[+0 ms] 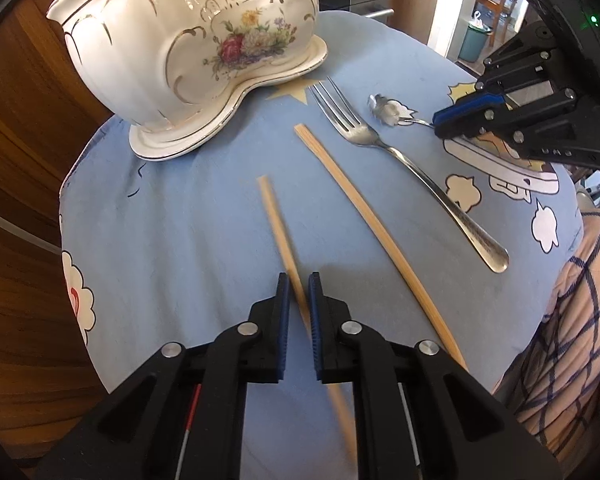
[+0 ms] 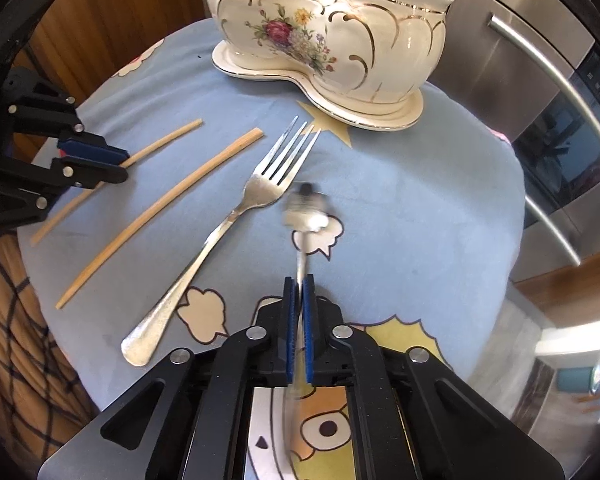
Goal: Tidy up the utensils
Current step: 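Grasp a chopstick with the left tool while the right tool grasps the flower-handled spoon, then lift the chopstick with the left tool while the right tool lifts the spoon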
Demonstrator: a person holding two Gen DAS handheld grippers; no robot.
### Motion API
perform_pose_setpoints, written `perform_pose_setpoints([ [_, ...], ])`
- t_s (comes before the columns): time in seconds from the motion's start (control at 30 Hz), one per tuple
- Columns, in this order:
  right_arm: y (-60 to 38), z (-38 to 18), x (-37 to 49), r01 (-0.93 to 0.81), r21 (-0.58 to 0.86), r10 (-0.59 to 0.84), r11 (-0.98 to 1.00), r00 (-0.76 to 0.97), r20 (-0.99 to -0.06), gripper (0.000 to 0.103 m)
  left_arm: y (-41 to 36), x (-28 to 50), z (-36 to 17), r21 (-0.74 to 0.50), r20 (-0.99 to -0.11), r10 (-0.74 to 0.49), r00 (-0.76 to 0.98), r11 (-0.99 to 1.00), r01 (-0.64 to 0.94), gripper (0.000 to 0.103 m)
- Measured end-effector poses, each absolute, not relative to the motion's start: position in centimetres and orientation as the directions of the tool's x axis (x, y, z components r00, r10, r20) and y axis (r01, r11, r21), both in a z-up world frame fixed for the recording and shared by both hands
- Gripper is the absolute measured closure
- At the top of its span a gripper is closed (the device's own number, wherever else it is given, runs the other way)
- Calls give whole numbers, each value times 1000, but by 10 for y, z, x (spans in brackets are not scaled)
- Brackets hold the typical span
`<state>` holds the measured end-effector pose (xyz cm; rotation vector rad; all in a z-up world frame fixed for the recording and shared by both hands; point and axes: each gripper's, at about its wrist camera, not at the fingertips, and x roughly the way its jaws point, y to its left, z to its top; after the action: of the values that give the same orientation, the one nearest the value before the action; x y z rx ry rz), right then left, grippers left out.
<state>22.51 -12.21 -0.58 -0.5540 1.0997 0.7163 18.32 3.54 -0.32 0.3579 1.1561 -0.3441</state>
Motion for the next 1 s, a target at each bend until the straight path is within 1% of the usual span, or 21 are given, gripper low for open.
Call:
perform_pose_setpoints([
  [0.13,-126,-5,225,-747,-81,229,659,303,-925,99,37,176,-2,161,-907,-31,421,897,413,98],
  [0.33,-137,9,224,-730,-71,273,679,342,-899,99,47,171,23,160,-846,-48,530,927,339,98],
  [0.43,-141,21,221,-721,-55,317,690,370,-873,99,53,164,44,131,-788,-80,611,947,293,98],
  [0.53,-145,33,222,-713,-33,364,701,397,-843,99,62,160,64,67,-723,-124,680,967,248,98],
  [0.7,-154,56,221,-697,24,457,717,444,-771,99,70,150,91,-6,-618,-166,768,978,207,98],
  [0.93,-169,82,226,-658,163,592,735,505,-628,99,65,159,105,-48,-523,-185,832,981,189,98],
  [1.0,-174,89,230,-644,212,627,735,527,-574,99,64,162,108,-54,-502,-186,845,982,184,98],
])
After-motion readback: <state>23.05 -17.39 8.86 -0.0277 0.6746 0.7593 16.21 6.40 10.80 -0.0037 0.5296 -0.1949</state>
